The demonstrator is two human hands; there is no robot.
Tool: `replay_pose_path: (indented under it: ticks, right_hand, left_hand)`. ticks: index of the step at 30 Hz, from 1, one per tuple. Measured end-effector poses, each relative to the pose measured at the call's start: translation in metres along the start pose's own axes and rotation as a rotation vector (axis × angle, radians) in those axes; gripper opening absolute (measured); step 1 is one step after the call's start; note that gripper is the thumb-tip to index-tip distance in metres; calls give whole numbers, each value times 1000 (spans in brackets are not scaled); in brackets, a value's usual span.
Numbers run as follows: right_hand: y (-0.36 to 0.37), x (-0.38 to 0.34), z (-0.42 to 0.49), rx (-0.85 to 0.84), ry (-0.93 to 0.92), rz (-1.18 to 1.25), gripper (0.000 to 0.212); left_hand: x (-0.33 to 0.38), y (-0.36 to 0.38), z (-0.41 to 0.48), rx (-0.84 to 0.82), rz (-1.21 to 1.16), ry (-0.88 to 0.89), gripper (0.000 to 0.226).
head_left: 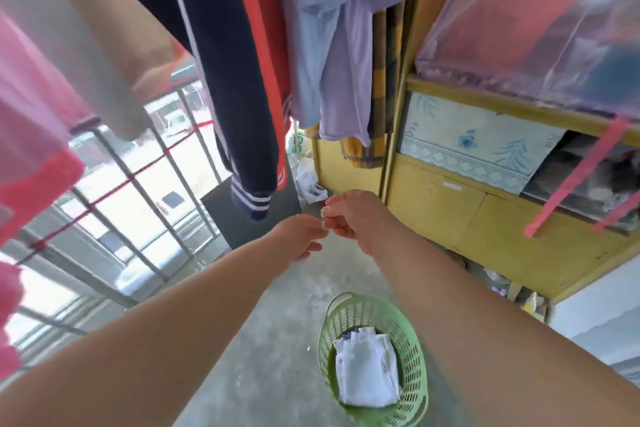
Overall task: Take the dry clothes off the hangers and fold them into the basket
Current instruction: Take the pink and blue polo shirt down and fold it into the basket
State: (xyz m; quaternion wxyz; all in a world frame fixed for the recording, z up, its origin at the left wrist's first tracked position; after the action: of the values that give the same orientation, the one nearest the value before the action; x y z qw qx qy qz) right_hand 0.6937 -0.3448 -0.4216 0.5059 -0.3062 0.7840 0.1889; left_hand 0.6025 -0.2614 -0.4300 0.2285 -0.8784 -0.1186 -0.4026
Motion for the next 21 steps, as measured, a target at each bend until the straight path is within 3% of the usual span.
replay_pose_path:
  ticks: [2,5,8,21]
  right_hand:
    - [21,-20,-13,-43,-39,-31,16]
    - [59,-47,-34,-125,-95,-96,13]
    - [99,-73,-62,-160,-183,-136,15]
    - [263,-175,-209,-170,-530,-65,15]
  left_hand:
    - [5,-20,-20,11,21,28,6]
    - [7,-55,-48,42,17,54,13]
    - [2,-94,-79,64,65,125,7]
    - [-5,-267,-266,240,130,445,16]
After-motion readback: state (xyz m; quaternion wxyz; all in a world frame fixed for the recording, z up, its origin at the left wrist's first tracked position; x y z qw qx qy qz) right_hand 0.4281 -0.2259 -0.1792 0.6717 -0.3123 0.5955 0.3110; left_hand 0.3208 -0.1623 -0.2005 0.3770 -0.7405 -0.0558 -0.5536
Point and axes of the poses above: each hand's wrist, its own z-axis towards the middle knuckle, its own y-axis out of the palm, x = y × z, the point moved 1 cm from there along z, towards the middle knuckle, and after that the axes turned 2 degrees about -y, right-handed, at the moved point
